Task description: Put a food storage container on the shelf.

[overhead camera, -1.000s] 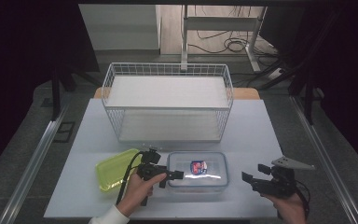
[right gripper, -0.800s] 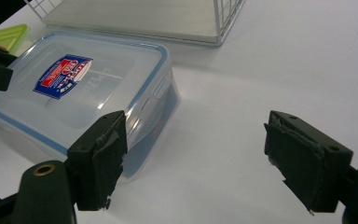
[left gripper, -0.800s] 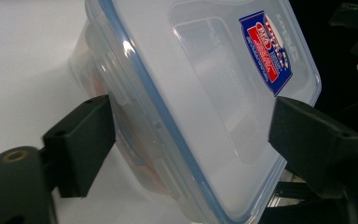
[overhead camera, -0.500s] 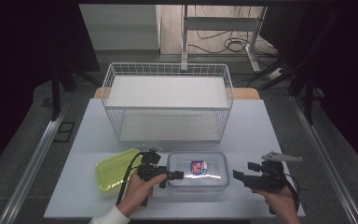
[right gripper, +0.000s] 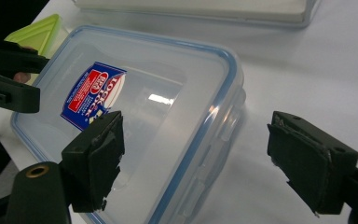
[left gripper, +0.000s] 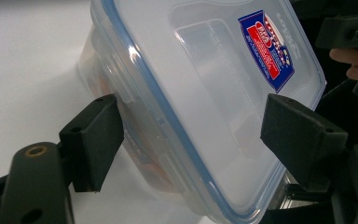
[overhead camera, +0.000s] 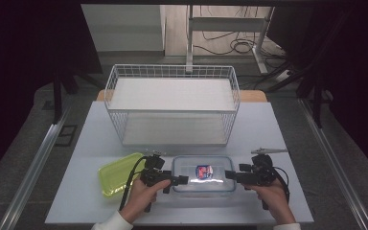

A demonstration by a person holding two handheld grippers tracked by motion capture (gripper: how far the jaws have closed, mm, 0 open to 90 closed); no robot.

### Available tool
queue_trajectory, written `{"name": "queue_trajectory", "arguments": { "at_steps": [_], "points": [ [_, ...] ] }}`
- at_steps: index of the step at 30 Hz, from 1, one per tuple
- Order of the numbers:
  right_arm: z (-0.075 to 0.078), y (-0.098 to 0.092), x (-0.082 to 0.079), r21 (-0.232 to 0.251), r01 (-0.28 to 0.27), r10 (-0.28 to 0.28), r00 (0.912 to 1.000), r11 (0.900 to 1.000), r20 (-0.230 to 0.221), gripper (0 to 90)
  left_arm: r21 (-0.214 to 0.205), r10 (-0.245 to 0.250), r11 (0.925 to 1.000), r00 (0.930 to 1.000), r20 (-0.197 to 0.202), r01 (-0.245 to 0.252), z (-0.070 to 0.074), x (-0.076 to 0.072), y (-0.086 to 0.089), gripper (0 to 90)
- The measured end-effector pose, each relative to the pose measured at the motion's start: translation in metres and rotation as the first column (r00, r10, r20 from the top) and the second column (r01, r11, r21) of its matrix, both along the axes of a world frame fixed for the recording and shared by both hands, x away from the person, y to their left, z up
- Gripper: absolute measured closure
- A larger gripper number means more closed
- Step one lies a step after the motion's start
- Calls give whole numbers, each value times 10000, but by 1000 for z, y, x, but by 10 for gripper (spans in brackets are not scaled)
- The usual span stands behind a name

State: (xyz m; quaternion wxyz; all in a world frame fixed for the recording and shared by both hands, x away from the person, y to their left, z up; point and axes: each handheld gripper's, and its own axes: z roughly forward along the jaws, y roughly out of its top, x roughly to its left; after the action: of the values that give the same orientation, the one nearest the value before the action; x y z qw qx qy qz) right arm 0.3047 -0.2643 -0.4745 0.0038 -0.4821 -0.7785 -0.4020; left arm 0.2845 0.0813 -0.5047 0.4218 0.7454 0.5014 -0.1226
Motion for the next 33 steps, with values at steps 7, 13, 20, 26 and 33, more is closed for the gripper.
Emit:
{"name": "queue_trajectory", "arguments": {
  "at_steps": [7, 13, 20, 26, 33],
  "points": [
    [-10, 5, 5, 266, -305, 322, 9974, 9992, -638, 181, -7, 16, 10000, 10000, 22, -16, 0, 0, 0, 211],
    [-18, 8, 9, 1071, -435, 591, 9875, 9933, -1464, 198, 9, -11, 10000, 10000, 63, 11, 0, 0, 0, 209],
    [-19, 1, 9, 1505, -125, 396, 9832, 9885, -1782, 273, -20, 29, 10000, 10000, 93, -29, 0, 0, -1, 209],
    [-17, -7, 5, 1818, -157, 446, 9867, 9832, -1562, 347, -5, 120, 9999, 9985, 540, -120, 5, -6, 2, 269],
    [-10, -11, -9, 1690, -430, 599, 9935, 9847, -963, 395, -215, 258, 9995, 9954, 923, -240, 10, -17, 6, 383]
  ]
}}
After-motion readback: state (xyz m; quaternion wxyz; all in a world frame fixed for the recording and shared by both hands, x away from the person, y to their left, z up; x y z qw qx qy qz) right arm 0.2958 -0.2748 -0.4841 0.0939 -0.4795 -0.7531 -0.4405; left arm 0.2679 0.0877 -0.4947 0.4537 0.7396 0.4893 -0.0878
